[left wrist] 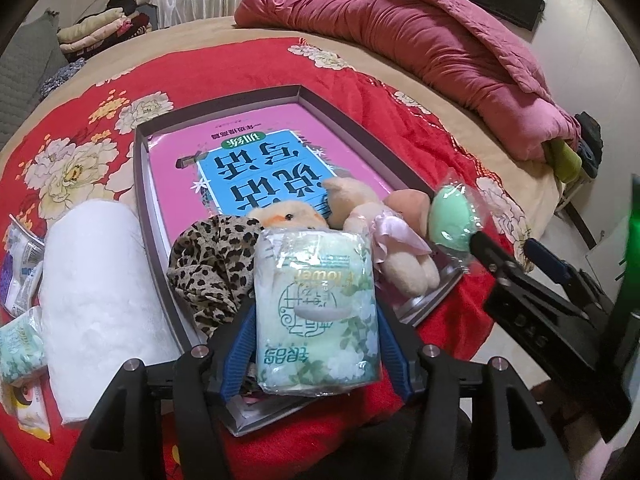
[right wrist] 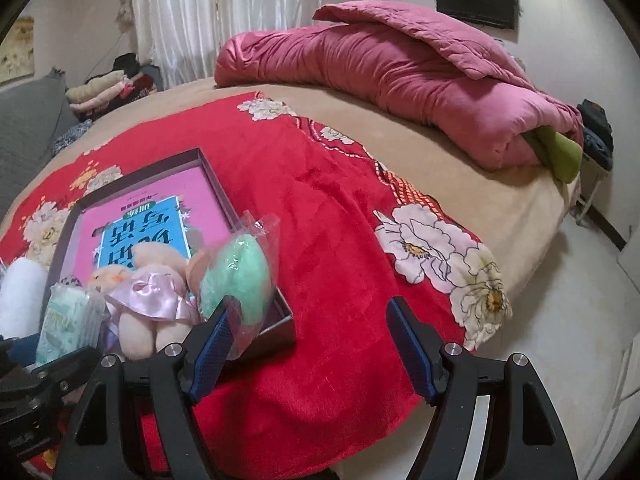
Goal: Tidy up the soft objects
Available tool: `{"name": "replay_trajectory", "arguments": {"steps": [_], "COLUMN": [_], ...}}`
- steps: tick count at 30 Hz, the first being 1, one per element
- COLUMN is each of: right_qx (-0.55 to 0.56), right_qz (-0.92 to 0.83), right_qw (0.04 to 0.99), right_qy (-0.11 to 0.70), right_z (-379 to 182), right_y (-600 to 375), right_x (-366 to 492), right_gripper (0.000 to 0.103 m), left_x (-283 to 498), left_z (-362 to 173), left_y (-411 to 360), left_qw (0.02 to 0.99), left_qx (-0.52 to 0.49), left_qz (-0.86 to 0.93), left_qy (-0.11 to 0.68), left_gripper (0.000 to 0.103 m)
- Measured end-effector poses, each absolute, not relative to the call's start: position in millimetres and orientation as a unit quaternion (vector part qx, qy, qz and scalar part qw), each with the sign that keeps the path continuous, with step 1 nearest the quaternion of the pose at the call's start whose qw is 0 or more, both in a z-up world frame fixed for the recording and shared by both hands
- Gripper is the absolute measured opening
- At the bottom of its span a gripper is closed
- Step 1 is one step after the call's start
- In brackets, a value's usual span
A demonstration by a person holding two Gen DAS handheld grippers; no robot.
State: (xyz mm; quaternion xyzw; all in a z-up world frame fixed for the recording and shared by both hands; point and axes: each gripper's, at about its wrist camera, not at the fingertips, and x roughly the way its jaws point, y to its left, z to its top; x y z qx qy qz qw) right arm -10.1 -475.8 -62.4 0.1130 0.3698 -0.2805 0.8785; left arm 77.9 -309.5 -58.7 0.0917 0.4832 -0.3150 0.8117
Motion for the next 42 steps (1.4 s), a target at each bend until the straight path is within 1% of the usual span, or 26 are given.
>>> {"name": "replay_trajectory", "arguments": {"steps": [11,20,25,35,42], "right_qx": [0.103,0.095,0.109,0.100,0.095], "right_qz": [-0.264,-0.253,-0.252,-0.243,-0.236], "right_qw": [0.874,0.894,0.902,0.914,0.920], "right_qy": [0.394,0.357,0.333,0.309,0.298], "right_z": [-78.5,-59.8,-47.4,-30.1,-18.4], "right_y": [-475.8,-464.4,-463.2,-450.8,-439.8], "right_x": [8.9,-4.8,-12.0,-17.6,-20.2], "right_gripper": [0.076,0.076,0.076,0.077,0.077], "left_x": [79.2,80.7,81.9,72.6,65.7], "left_z": [-48.6,-45.0,-40.8,-20.1,-10.0], "left_y": [-303.7,-294.6,-290.9,-276.5,-263.3], "left_qw": [0.822,0.821,0.817,0.833,0.835], "left_qx": [0.082,0.063,0.049,0.058,0.054], "left_qz": [-0.310,-0.317,-0.324,-0.317,-0.316], "left_qy": [0.470,0.470,0.474,0.450,0.447], "left_gripper": [0.058,0.059,0.060,0.060,0.060]}}
